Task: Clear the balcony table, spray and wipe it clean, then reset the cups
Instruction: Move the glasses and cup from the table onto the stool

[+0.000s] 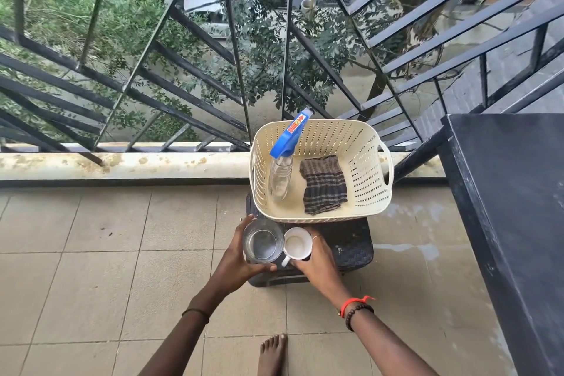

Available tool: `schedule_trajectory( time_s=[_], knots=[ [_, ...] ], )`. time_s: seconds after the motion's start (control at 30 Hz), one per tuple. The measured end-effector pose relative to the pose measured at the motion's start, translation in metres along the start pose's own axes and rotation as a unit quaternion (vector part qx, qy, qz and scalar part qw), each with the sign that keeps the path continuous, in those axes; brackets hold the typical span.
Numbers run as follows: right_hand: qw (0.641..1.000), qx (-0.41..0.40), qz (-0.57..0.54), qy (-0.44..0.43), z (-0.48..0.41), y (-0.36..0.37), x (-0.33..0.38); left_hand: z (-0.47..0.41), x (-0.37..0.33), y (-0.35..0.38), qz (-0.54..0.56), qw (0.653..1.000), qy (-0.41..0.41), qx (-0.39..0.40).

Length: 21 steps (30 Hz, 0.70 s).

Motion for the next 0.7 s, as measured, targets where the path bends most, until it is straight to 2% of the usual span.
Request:
schedule_trajectory(
  time_s=[0.17, 0.4, 0.5, 0.6, 0.7],
  knots=[
    [1.0, 0.019, 0.016, 0.004, 0.002, -0.003, 0.004, -0.001, 0.005, -0.003, -0.008, 1.0, -0.007, -0.002],
    [0.999, 0.012, 0.038, 0.022, 0.014, -0.017, 0.005, 0.012, -0.003, -0.013, -0.061, 0.997, 0.027, -0.024],
    [0.998, 0.0, 0.05, 0.028, 0.024, -0.026, 0.009, 0.031, -0.022, -0.027, -0.072, 0.994, 0.029, -0.081],
    [0.998, -0.015, 0.05, 0.04, 0.038, -0.039, 0.02, 0.053, -0.052, -0.044, -0.075, 0.979, 0.066, -0.177],
    [0.998, -0.038, 0.038, 0.043, 0.053, -0.057, 0.035, 0.063, -0.088, -0.052, -0.07, 0.966, 0.103, -0.227]
  ],
)
Point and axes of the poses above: each hand's wrist, its own z-axis away from the middle knuckle, its own y-axis out of the palm, x = y × z, the point moved 6 cm from there along -z, towards the middle knuckle, and after that the axes turned 7 degrees about -x, right-handed, at the moved point
